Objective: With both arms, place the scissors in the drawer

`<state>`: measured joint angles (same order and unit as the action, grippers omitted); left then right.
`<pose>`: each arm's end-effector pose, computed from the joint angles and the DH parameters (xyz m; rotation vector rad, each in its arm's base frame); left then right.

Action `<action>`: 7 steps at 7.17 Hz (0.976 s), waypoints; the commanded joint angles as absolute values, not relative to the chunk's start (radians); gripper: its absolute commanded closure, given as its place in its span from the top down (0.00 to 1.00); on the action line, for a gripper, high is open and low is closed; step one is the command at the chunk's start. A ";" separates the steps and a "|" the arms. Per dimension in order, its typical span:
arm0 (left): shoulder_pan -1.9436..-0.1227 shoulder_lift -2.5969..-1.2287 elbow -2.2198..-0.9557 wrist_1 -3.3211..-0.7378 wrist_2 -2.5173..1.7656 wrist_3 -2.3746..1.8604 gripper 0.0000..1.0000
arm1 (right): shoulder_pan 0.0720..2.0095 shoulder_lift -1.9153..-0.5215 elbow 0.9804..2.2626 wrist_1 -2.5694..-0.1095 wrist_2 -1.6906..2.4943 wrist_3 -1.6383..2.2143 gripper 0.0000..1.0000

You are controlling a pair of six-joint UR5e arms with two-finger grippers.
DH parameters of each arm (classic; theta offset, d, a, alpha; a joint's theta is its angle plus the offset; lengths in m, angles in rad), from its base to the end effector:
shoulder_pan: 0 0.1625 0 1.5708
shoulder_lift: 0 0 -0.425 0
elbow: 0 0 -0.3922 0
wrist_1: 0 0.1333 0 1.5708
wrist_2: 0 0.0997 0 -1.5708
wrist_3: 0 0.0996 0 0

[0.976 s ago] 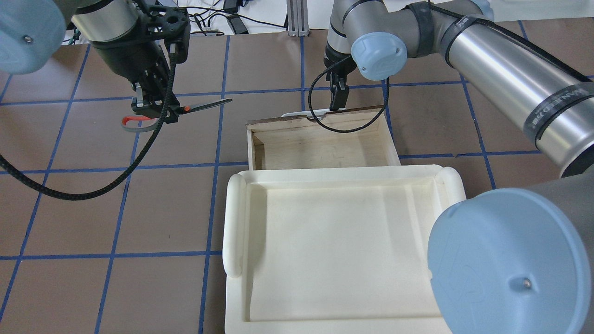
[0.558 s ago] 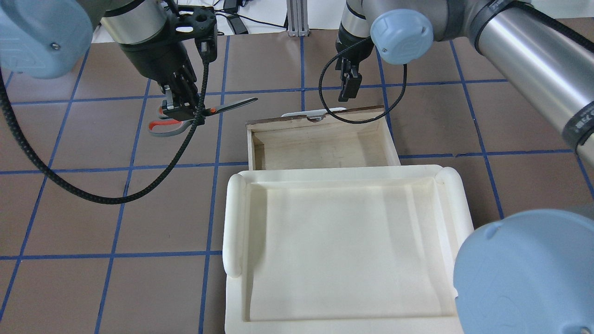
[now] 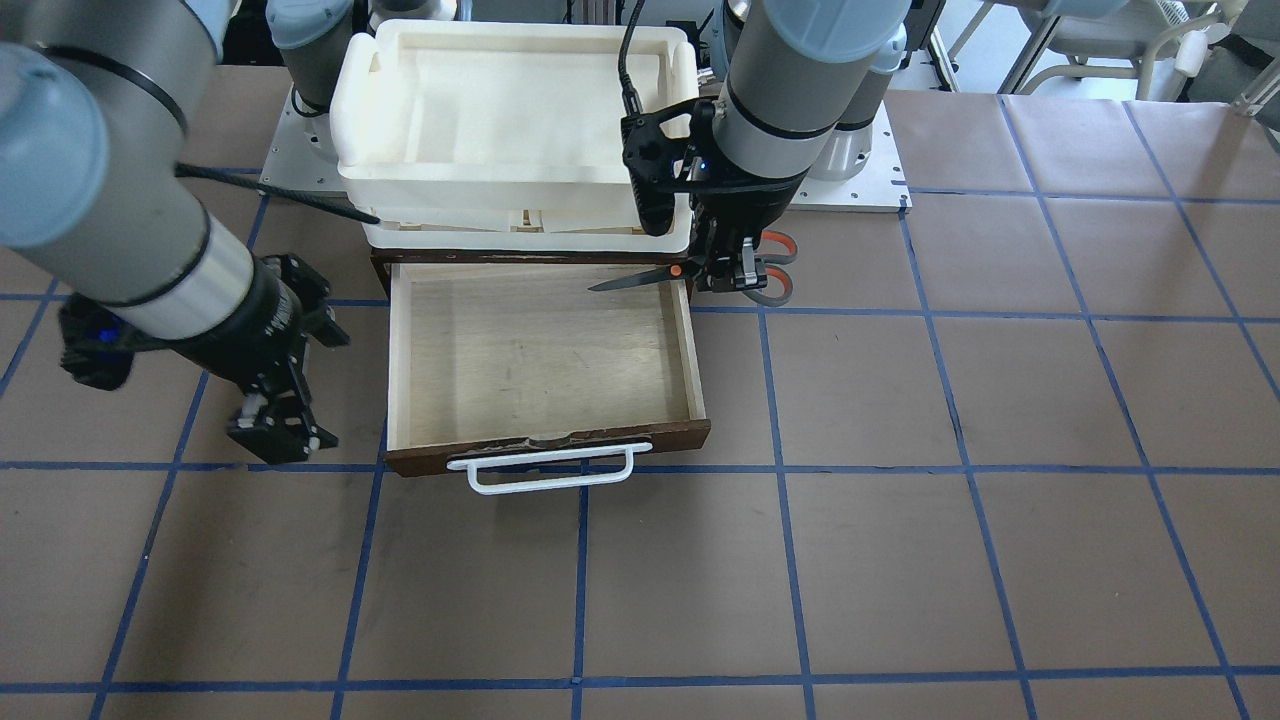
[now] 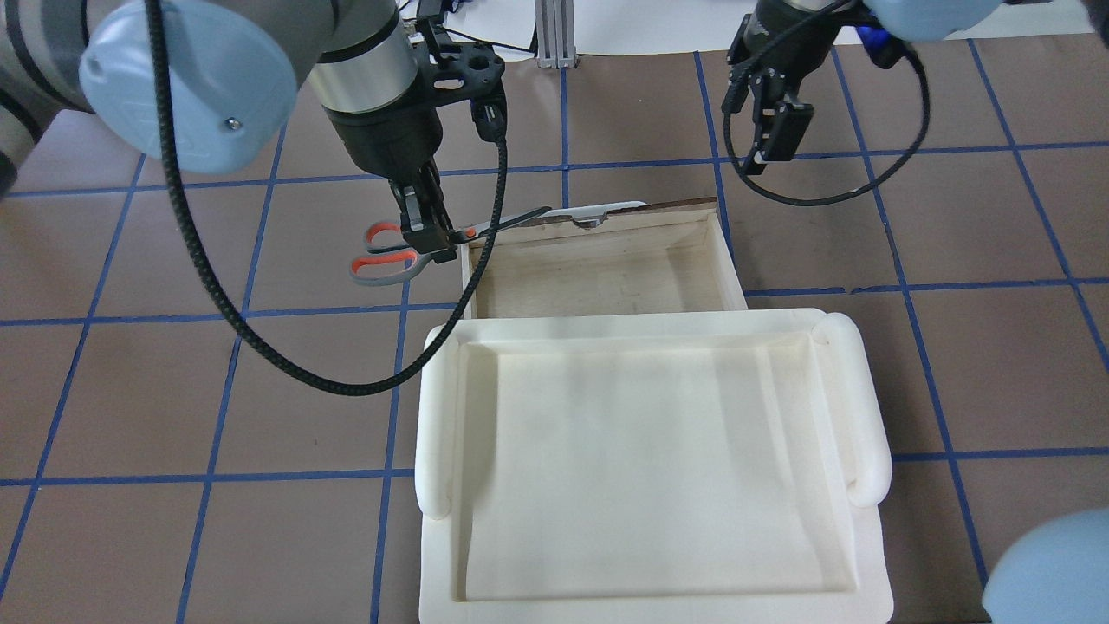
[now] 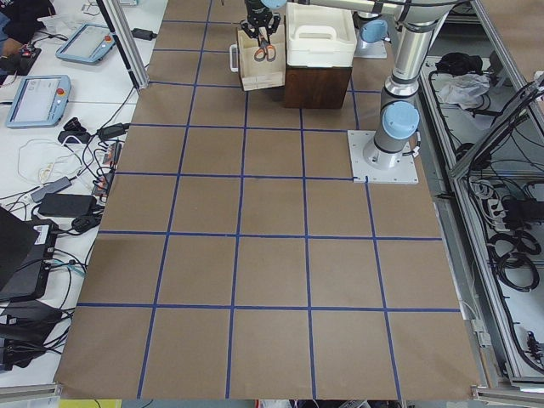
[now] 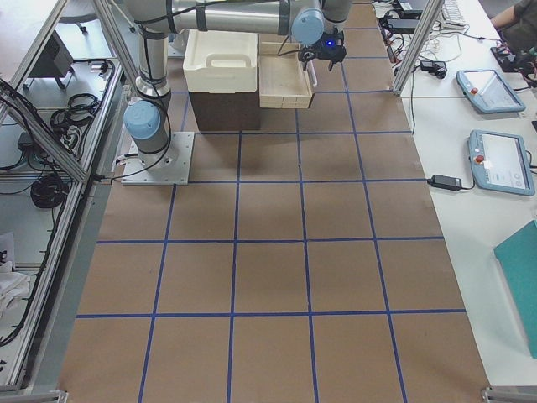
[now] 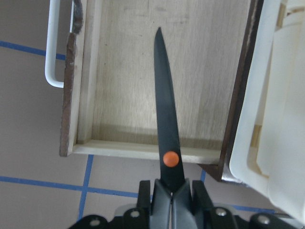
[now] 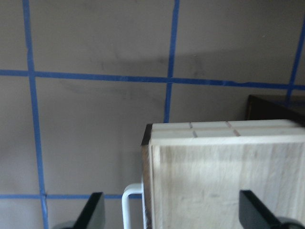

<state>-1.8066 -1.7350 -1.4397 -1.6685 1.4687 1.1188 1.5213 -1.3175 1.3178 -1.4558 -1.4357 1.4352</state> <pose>-0.2674 -0.4987 0.4576 -1.8669 -2.3375 -0.1118 0.1175 -0.5929 0.4643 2.1042 2.2757 0.2716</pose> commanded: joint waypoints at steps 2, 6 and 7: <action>-1.902 -1.843 -1.347 -1.660 1.473 0.987 0.00 | 1.407 -1.514 1.327 -1.225 -1.555 1.178 1.00; -2.012 -1.942 -1.322 -1.577 1.497 0.977 0.00 | 1.408 -1.587 1.354 -1.183 -1.523 0.630 1.00; -2.040 -1.948 -1.336 -1.559 1.505 0.977 0.00 | 1.411 -1.594 1.356 -1.180 -1.522 0.605 1.00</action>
<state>-2.0084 -1.9341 -1.3258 -1.5847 1.4980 0.9800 1.4090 -1.5765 1.3520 -1.1786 -1.5242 0.7074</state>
